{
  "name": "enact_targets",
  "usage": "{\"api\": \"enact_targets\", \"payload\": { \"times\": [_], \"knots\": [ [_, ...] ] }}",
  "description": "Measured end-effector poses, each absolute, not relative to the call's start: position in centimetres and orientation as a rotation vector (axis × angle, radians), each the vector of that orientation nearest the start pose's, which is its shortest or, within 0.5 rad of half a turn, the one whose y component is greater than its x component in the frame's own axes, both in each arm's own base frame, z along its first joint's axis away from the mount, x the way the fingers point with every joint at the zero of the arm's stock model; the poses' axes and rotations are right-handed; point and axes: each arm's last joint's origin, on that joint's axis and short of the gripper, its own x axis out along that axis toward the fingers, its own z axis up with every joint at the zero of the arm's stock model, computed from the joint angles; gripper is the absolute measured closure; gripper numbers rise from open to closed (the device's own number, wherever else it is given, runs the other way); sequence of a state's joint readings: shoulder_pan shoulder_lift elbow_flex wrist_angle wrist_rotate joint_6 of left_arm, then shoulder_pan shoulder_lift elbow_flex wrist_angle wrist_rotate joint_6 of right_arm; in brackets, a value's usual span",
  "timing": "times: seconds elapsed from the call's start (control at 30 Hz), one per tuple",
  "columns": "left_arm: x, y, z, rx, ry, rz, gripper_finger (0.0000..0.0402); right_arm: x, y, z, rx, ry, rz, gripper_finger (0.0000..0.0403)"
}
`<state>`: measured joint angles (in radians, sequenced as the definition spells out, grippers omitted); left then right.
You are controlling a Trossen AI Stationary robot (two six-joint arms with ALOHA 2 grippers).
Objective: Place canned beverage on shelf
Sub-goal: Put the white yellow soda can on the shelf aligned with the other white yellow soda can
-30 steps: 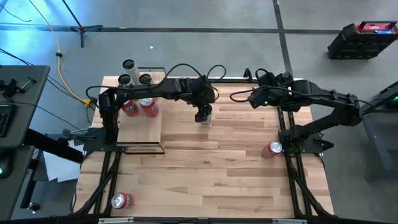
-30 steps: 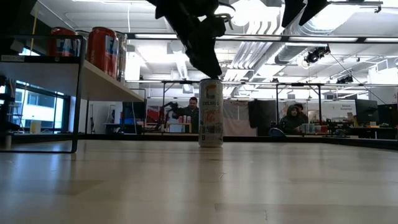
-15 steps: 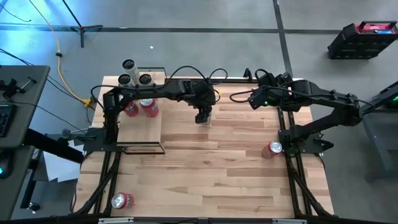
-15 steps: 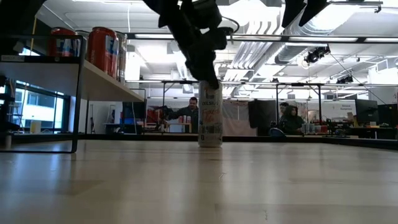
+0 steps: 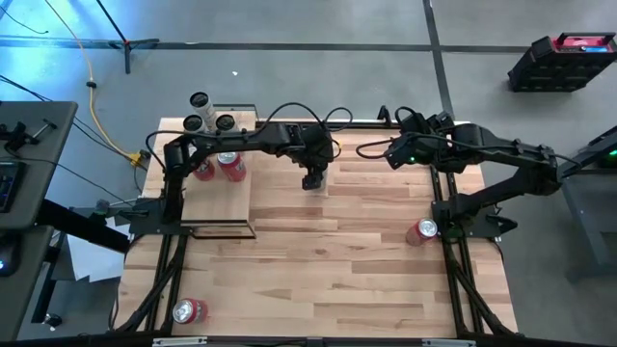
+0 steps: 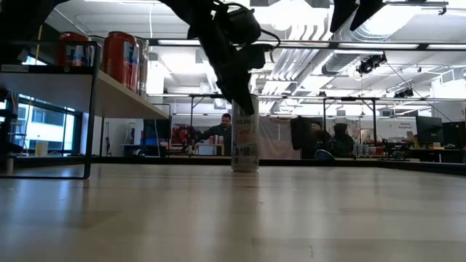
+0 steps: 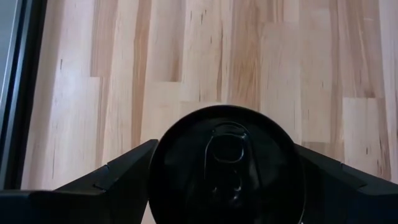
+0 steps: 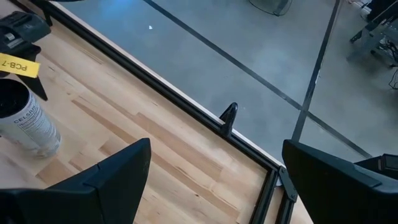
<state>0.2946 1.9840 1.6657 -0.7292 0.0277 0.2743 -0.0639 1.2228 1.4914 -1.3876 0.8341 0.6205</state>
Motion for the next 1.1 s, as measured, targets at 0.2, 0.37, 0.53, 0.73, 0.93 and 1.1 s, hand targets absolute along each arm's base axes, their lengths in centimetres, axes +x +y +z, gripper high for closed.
{"api": "enact_targets", "payload": {
  "times": [0.2,0.37,0.53,0.73,0.93,1.1],
  "knots": [
    [40.8,12.2,24.2,0.080,1.059,0.095,0.0091,18.7,-3.3,39.6,0.093,0.767,-1.079,0.0055],
    [40.7,12.1,24.1,0.078,1.070,0.093,0.0094,18.7,-3.3,39.6,0.093,0.766,-1.079,0.0055],
    [40.7,12.2,24.1,0.080,1.073,0.102,0.0129,18.7,-3.3,39.6,0.100,0.761,-1.082,0.0055],
    [40.7,12.2,24.1,0.080,1.073,0.102,0.0163,18.8,-3.4,39.7,0.106,0.750,-1.081,0.0055],
    [40.1,12.5,24.8,0.039,1.075,0.179,0.0163,18.8,-3.4,39.7,0.107,0.747,-1.081,0.0055],
    [38.9,13.4,29.1,0.024,0.986,0.293,0.0163,18.8,-3.4,39.7,0.108,0.746,-1.082,0.0055]
  ]
}}
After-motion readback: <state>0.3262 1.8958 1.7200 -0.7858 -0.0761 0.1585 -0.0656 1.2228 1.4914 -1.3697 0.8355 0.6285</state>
